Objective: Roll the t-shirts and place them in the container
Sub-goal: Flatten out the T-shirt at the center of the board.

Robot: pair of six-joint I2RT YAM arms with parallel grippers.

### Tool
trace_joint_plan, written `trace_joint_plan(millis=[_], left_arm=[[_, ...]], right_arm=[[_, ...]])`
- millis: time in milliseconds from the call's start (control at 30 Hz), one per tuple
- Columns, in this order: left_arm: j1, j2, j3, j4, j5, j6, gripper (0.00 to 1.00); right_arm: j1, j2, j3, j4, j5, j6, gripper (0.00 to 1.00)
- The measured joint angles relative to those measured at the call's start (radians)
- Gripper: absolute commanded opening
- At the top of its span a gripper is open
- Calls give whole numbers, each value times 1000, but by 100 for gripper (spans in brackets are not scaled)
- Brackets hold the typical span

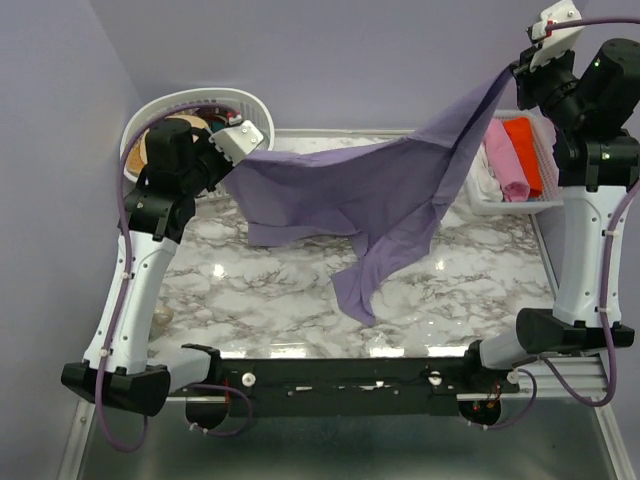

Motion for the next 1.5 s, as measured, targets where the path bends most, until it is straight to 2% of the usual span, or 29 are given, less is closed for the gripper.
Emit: trace_joint_plan(millis=[300,633,933,1100,1333,1433,1500], left_arm=[[42,-33,148,58,-128,2,0],[43,-119,247,111,-145,-18,0],[43,-132,270,183,-140,-18,0],[44,-42,269,225,-119,-20,0],[49,245,243,290,-68,9,0],[50,384,311,281,-44,14,0],[50,482,407,271,-30,13,0]], right_arm=[[0,-104,3,52,16,-16,0],[0,-301,3,126,16,-28,1],[0,-345,-34,200,30,-102,0],[-6,-249,-64,262,64,-188,1],[-54,50,-6,340,94,-250,0],[-61,209,80,357,109,-288,0],[-61,301,169,347,118,-301,0]])
